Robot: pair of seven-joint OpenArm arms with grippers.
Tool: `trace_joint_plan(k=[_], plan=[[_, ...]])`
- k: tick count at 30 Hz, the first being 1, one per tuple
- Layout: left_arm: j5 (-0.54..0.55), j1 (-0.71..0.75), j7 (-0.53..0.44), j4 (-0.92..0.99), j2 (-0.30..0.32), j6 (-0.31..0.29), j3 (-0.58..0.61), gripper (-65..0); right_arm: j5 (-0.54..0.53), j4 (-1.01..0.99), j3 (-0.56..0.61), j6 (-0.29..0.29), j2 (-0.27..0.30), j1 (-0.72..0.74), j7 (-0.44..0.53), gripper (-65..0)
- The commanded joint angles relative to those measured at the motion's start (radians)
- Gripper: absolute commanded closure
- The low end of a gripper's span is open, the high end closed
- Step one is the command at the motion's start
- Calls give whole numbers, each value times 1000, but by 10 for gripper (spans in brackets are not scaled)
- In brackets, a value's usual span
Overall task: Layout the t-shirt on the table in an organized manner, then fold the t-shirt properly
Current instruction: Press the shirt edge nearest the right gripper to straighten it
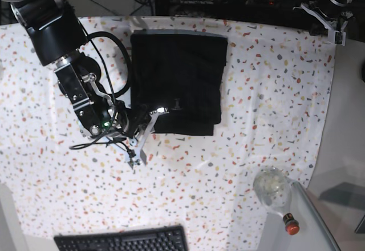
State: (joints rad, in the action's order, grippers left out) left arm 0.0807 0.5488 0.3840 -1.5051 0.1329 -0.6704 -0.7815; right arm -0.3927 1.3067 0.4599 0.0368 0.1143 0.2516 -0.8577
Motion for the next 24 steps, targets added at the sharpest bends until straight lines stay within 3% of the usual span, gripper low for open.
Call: trace_joint_plan(k=[1,4,12,18,19,22,24], plan=[[11,6,-18,-13,11,1,-5,0,-13,15,-5,-1,-5,22,27,-165],[11,6,-18,-13,12,1,-5,0,-13,14,-6,-1,-5,22,62,0],[11,6,-18,-13,12,1,-8,0,-10,14,-17,4,3,22,82,0],[9,6,-18,-13,14,1,-6,0,-13,159,-177,31,-32,-68,78,0],[9,6,-18,-13,14,1,-6,0,-9,192,-184,33,-37,-82,79,-48],[9,6,-18,-13,21,1,-5,0,-9,199,-184,33,-40,-90,81,-320],[9,4,-18,-13,21,1,-5,0,-12,158,-184,28,-41,-88,82,-465]])
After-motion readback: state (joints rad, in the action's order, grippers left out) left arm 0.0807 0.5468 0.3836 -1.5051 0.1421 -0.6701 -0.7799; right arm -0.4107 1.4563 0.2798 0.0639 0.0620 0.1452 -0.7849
